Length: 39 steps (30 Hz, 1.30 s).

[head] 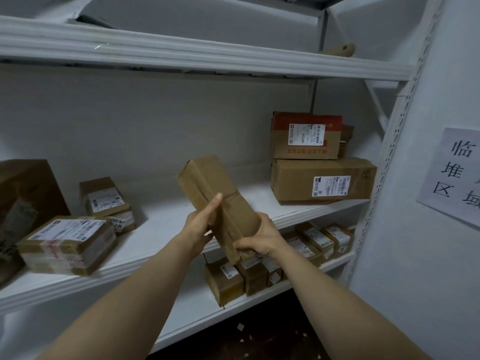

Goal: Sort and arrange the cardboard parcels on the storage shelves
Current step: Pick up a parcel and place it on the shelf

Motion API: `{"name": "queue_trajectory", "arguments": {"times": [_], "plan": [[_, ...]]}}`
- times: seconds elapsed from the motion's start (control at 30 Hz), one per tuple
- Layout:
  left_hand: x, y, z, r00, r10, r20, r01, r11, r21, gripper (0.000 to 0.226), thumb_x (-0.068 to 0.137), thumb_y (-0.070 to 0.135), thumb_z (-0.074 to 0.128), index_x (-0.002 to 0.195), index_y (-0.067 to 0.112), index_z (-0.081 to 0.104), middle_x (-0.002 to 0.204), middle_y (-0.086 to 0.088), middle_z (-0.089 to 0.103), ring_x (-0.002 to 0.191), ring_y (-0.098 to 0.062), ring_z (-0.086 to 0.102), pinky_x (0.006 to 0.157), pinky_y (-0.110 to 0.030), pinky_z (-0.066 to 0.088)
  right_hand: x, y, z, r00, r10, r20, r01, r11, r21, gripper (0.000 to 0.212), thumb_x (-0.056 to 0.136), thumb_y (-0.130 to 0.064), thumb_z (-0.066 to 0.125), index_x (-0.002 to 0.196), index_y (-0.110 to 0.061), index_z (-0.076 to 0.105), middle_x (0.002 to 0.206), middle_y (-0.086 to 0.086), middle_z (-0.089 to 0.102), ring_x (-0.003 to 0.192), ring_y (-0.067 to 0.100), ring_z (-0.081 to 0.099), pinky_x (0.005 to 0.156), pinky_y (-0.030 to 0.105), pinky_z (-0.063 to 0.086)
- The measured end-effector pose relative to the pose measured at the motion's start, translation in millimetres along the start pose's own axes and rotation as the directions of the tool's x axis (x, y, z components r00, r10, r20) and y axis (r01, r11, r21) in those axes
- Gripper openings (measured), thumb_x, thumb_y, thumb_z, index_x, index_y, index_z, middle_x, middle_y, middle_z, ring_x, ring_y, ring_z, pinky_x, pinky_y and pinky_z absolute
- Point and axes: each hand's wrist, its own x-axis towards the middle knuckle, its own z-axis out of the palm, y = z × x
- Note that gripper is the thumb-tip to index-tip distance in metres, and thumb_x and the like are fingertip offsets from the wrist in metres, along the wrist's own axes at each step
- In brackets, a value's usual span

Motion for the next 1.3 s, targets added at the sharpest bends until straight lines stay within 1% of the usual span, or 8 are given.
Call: {"name": "queue_trajectory", "arguments": {"times": [0.13,0.27,0.43,0.53,0.7,0.8,0.97,1.3], "plan": [[-3,-1,7,0.998,0.017,-0.059,-0.015,0.999,0.032,0.052,0.075,0.035,0.077,0.115,0.007,0.059,0.093,-0.003,0.065,0.089,-0.019,0.061,0.078,-0.034,0.05,-5,-4,4,0.994,-0.091,-0.063,0.082,0.988,-0.133,0.111,0.053,-0.038,0.09,0.142,-0.022,0.026,0.133,0.001,0.034,0.126,0.019,0.033,0.106,0.039,0.039],[-2,1,0,0.991,-0.033,-0.13,0.018,0.993,-0.116,0.035,0.083,0.018,0.068,0.113,0.004,0.056,0.077,-0.006,0.06,0.073,-0.019,0.057,0.072,-0.034,0.051,-6,1,-1,0.997,0.071,0.003,-0.069,0.966,0.25,0.102,0.049,-0.063,0.081,0.134,-0.029,0.037,0.135,0.001,0.042,0.121,0.021,0.045,0.103,0.045,0.045],[-9,-2,5,0.996,-0.092,0.015,0.093,0.97,-0.222,0.02,0.09,0.018,0.054,0.108,0.009,0.056,0.09,-0.01,0.061,0.085,-0.025,0.058,0.081,-0.041,0.049,-17,11,-22,0.959,0.167,0.23,-0.273,0.764,0.585,0.06,0.074,-0.021,0.08,0.126,-0.009,0.053,0.126,0.014,0.057,0.115,0.028,0.054,0.088,0.05,0.053],[-7,-8,14,0.995,-0.097,0.005,0.095,0.972,-0.215,0.035,0.091,0.023,0.054,0.124,0.009,0.052,0.113,-0.013,0.062,0.102,-0.029,0.058,0.088,-0.044,0.047,-29,15,-25,0.972,0.11,0.208,-0.211,0.797,0.565,0.043,0.073,-0.007,0.08,0.111,-0.01,0.059,0.116,0.011,0.063,0.106,0.024,0.062,0.08,0.041,0.058],[-16,-16,41,0.986,-0.164,-0.011,0.164,0.985,0.044,0.083,0.065,0.057,0.077,0.13,0.015,0.046,0.123,-0.004,0.058,0.116,-0.027,0.053,0.1,-0.047,0.043,-37,21,-27,0.986,0.096,-0.136,-0.057,0.963,0.264,0.077,0.06,-0.018,0.09,0.12,-0.02,0.043,0.114,-0.002,0.055,0.107,0.014,0.055,0.096,0.033,0.049],[-22,-19,61,0.972,-0.233,0.008,0.23,0.962,0.145,0.11,0.041,0.063,0.086,0.133,0.022,0.04,0.127,-0.002,0.053,0.115,-0.028,0.051,0.086,-0.047,0.049,-44,23,-31,0.979,0.062,-0.195,-0.024,0.981,0.192,0.095,0.058,-0.027,0.091,0.134,-0.018,0.036,0.129,0.001,0.047,0.115,0.015,0.048,0.098,0.028,0.043],[-33,-18,87,0.921,-0.363,0.139,0.364,0.931,0.018,0.063,0.072,0.063,0.059,0.114,0.016,0.06,0.109,-0.014,0.065,0.098,-0.03,0.061,0.077,-0.041,0.053,-57,27,-51,0.965,0.017,-0.261,0.051,0.966,0.254,0.138,0.048,-0.038,0.094,0.152,-0.033,0.003,0.152,0.0,0.024,0.141,0.022,0.027,0.115,0.045,0.03],[-56,-17,122,0.895,-0.382,0.231,0.39,0.921,0.009,0.056,0.083,0.061,0.048,0.114,0.015,0.057,0.106,-0.013,0.062,0.094,-0.028,0.057,0.078,-0.038,0.051,-91,36,-84,0.958,-0.019,-0.286,0.11,0.946,0.306,0.088,0.057,-0.03,0.092,0.131,-0.022,0.044,0.131,-0.002,0.049,0.118,0.013,0.047,0.098,0.031,0.045]]}}
